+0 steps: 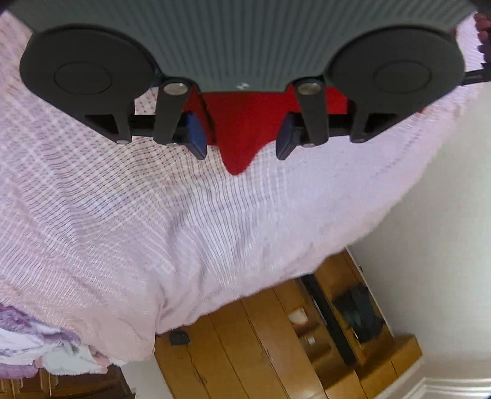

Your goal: Fold small clothes

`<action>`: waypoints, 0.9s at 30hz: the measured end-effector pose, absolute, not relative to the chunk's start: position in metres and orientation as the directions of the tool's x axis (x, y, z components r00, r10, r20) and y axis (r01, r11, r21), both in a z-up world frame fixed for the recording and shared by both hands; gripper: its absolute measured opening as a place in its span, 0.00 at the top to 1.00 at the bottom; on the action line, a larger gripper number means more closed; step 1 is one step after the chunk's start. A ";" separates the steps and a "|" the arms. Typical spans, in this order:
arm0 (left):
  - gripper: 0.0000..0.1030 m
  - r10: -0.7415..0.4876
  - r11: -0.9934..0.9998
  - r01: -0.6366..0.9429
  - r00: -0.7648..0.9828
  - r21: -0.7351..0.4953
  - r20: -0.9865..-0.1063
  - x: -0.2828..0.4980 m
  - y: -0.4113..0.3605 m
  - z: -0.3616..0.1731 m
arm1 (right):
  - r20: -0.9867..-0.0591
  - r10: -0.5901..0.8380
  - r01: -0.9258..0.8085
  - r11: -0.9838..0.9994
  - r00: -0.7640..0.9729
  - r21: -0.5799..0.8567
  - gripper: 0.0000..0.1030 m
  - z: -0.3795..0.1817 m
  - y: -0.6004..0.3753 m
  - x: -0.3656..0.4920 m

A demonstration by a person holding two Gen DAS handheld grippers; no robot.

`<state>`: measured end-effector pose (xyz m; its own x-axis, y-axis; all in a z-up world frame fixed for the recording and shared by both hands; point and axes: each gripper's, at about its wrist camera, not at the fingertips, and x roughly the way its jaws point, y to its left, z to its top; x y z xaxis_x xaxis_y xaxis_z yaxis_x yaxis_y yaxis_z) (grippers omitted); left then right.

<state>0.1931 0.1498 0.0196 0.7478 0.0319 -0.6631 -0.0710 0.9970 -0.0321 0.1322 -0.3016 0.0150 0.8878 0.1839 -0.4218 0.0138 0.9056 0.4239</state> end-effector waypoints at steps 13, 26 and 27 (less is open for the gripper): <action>0.53 -0.010 0.996 -0.054 0.718 -0.070 -0.696 0.125 0.156 0.042 | -0.491 0.154 0.096 0.890 0.857 0.447 0.32 0.012 -0.303 0.069; 0.52 -0.024 0.990 -0.087 0.655 -0.107 -0.755 0.111 0.163 0.005 | -0.532 0.211 0.168 0.800 0.820 0.576 0.31 -0.049 -0.312 0.063; 0.52 -0.024 0.990 -0.089 0.654 -0.109 -0.757 0.112 0.163 0.005 | -0.527 0.220 0.158 0.800 0.821 0.579 0.31 -0.049 -0.311 0.064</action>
